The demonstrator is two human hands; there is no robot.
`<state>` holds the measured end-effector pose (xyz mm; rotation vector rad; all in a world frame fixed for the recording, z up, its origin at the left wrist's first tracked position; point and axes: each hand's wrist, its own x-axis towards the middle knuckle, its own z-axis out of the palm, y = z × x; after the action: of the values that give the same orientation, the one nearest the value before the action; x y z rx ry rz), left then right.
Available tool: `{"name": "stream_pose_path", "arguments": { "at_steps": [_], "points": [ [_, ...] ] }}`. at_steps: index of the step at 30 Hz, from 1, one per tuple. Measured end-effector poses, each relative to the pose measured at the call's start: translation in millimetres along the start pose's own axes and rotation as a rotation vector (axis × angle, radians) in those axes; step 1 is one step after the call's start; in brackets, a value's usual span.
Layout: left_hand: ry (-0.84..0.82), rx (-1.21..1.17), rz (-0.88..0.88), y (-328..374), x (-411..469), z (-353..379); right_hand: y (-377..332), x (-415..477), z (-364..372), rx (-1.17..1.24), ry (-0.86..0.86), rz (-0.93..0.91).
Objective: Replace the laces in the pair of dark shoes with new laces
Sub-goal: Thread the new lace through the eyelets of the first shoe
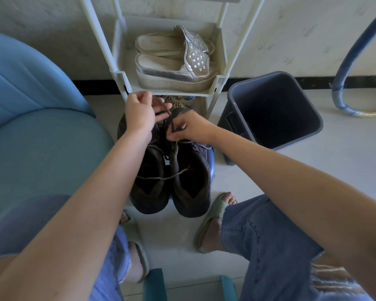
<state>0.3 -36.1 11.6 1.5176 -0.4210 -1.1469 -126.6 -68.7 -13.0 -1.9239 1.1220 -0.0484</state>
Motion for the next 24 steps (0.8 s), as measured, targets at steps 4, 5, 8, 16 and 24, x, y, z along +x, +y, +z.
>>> {"name": "stream_pose_path", "arguments": {
  "at_steps": [4,5,8,16,24],
  "points": [
    [-0.079,0.307,-0.205,2,0,1,-5,3,-13,0.227,0.184,0.019],
    [-0.162,0.481,-0.266,2,-2,-1,-6,3,-15,0.306,0.209,0.028],
    [-0.393,0.816,-0.248,-10,-7,-7,-16,0,-18,0.572,0.260,0.013],
    [-0.303,0.567,-0.280,-21,-2,0,-20,4,-18,0.674,0.169,0.021],
    [0.059,0.390,0.204,38,12,-24,9,2,-6,0.015,-0.172,0.028]
  ]
}}
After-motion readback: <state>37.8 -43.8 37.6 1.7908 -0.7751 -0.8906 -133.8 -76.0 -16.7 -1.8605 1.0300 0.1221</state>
